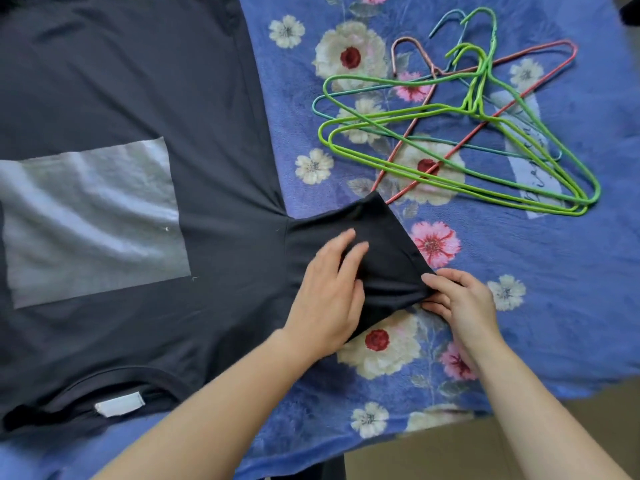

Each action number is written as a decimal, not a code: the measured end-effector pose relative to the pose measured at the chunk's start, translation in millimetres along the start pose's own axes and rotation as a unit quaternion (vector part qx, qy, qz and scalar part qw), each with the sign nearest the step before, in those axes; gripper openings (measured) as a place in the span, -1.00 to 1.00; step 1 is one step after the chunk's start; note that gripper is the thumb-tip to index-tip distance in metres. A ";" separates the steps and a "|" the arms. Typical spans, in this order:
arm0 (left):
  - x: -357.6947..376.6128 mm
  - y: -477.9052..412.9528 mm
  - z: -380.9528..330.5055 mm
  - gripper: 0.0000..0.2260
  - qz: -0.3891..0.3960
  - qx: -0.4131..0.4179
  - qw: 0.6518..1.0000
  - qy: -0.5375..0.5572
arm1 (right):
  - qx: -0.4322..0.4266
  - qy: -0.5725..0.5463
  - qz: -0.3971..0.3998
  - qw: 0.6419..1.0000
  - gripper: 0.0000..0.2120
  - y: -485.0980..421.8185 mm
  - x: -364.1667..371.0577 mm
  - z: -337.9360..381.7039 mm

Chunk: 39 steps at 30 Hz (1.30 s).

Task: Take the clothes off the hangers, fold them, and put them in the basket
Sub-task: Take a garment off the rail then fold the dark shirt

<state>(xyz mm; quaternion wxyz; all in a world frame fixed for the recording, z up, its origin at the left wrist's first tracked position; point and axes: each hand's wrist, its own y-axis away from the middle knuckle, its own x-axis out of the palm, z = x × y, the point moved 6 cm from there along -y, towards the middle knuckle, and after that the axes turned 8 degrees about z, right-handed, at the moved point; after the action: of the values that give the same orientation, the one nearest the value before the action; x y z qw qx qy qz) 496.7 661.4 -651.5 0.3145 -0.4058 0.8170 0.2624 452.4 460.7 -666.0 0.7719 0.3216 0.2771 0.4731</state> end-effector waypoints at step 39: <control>-109.0 132.5 167.4 -0.56 -0.200 -0.415 0.739 0.492 | -0.330 0.578 0.126 0.736 -0.85 23.2 254.4 68.0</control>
<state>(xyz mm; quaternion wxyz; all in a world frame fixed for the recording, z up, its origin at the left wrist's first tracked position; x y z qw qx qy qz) 488.9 900.8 -660.5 -0.2851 -0.7228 0.5685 0.2706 590.8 684.0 -636.3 0.4543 -0.2564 0.4535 0.7227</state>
